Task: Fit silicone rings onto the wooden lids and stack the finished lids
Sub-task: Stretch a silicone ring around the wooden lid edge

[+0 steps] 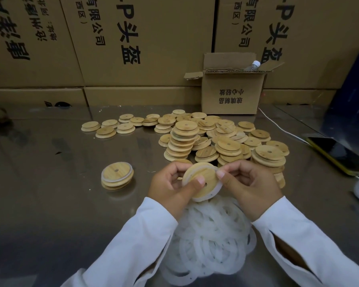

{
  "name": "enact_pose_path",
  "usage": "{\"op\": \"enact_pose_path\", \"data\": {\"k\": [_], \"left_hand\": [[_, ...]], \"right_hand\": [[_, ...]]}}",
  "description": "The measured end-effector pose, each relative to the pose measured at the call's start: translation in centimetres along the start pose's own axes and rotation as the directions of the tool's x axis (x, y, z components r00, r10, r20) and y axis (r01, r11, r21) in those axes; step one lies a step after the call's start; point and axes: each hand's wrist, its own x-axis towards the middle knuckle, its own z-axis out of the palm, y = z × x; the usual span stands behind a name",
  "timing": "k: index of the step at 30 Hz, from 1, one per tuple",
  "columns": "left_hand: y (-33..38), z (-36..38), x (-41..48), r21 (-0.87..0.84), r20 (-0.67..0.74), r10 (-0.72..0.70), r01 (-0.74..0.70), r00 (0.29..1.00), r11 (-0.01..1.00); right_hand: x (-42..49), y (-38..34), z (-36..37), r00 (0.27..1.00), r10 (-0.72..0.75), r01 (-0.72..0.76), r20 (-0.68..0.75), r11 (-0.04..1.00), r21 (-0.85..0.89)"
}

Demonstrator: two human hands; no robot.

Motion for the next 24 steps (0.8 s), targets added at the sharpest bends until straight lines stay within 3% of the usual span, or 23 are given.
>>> {"op": "enact_pose_path", "data": {"k": [10,14,18,24], "left_hand": [[-0.19,0.4,0.02,-0.24,-0.025,-0.13,0.12,0.991,0.963],[-0.37,0.53,0.01,-0.156,0.034,-0.149,0.152,0.988,0.976],[-0.5,0.51,-0.24,-0.018,0.052,-0.074,0.075,0.996,0.997],[-0.62,0.42,-0.2,0.039,0.069,0.003,-0.006,0.998,0.999]], "right_hand": [[-0.68,-0.5,0.32,0.971,-0.174,0.137,-0.161,0.966,-0.217],[-0.62,-0.45,0.03,0.958,-0.24,0.177,-0.158,0.926,-0.334],[-0.55,-0.41,-0.09,0.973,-0.224,0.187,-0.053,0.903,-0.386],[-0.34,-0.59,-0.4,0.994,-0.087,0.066,-0.061,0.957,-0.281]]}}
